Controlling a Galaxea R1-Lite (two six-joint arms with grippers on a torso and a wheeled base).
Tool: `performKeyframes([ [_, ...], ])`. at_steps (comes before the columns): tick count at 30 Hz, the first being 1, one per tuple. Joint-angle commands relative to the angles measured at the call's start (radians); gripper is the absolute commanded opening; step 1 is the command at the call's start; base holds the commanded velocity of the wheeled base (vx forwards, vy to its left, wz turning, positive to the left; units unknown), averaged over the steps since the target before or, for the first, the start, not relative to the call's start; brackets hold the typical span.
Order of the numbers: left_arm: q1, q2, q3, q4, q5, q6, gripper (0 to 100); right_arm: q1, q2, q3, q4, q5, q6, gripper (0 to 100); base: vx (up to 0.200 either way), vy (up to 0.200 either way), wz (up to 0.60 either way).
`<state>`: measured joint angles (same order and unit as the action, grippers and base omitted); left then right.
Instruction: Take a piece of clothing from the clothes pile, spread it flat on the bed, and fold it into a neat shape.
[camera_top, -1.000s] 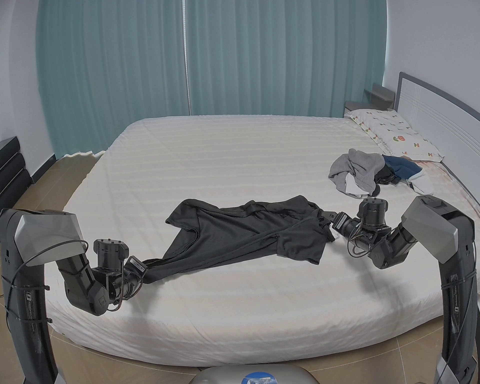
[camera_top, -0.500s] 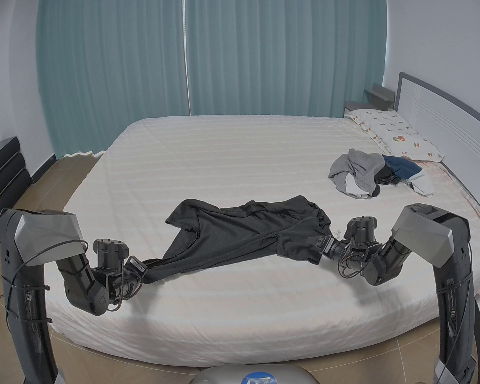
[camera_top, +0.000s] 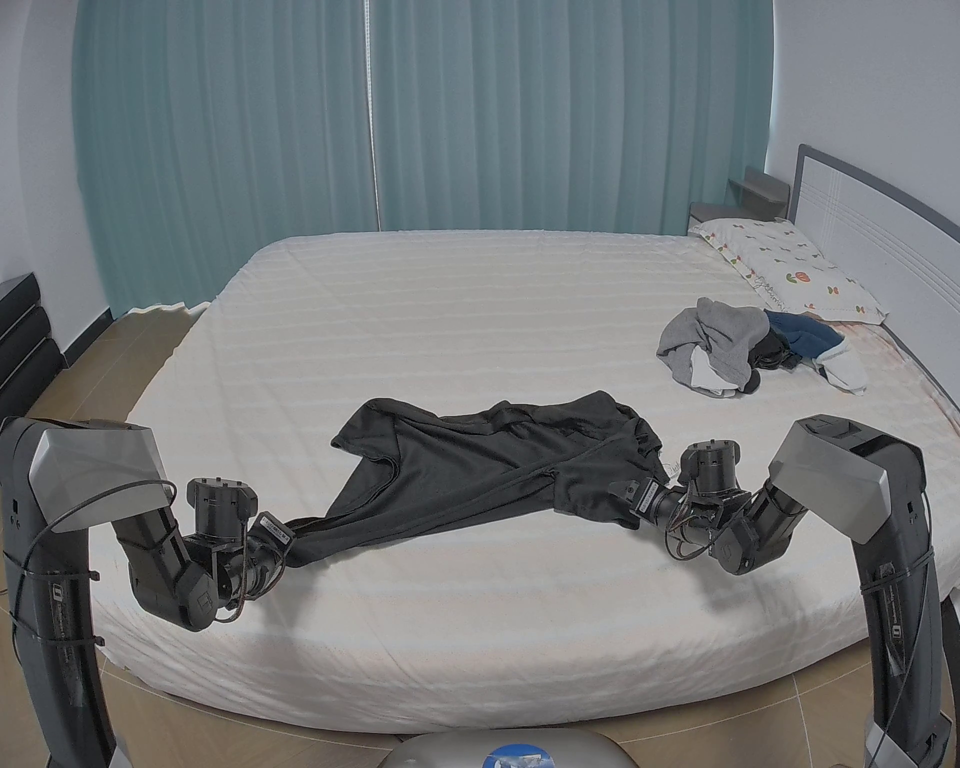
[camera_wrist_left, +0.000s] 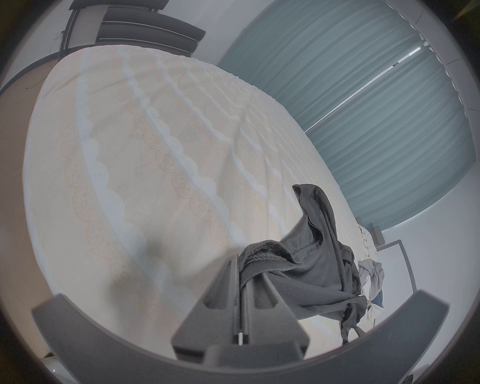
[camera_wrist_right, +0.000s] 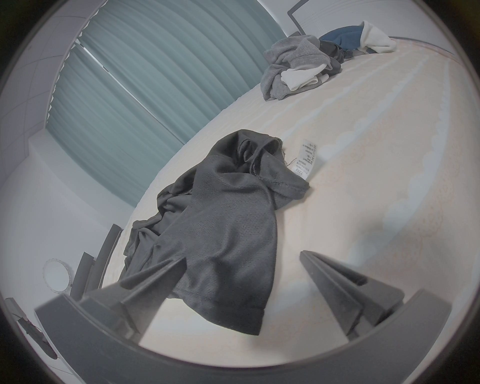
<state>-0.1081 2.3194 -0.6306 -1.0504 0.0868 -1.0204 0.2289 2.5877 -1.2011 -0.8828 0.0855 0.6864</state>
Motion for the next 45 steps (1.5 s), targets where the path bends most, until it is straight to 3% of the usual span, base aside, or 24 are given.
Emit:
performKeyframes([
  [1,-0.001,0.000,0.000,0.000,0.001,0.000,0,0.001,0.009,0.000,0.002,-0.003,0.001,0,0.000,0.000,0.00],
  [10,0.001,-0.003,0.002,0.000,-0.007,0.000,0,-0.040,-0.109,0.077,0.074,-0.006,-0.007,0,0.000,0.000,0.00],
  [18,-0.005,-0.052,0.054,0.000,-0.001,0.019,0,-0.082,-0.248,0.265,0.068,0.026,-0.010,0,0.000,0.000,0.00],
  [27,-0.053,-0.121,0.192,0.012,0.001,0.206,0,-0.118,-0.382,0.452,0.073,0.063,-0.033,0,0.000,0.000,0.00],
  [33,-0.105,-0.149,0.279,0.046,0.002,0.309,0,-0.188,-0.468,0.617,0.080,0.137,-0.137,0,0.000,0.000,0.00],
  [38,-0.136,-0.207,0.351,0.122,0.002,0.399,0,-0.206,-0.478,0.704,0.082,0.137,-0.180,0,0.000,0.000,0.00],
  [45,-0.137,-0.218,0.364,0.213,0.002,0.453,0,-0.192,-0.482,0.819,0.079,0.135,-0.284,0,0.000,0.000,0.00],
])
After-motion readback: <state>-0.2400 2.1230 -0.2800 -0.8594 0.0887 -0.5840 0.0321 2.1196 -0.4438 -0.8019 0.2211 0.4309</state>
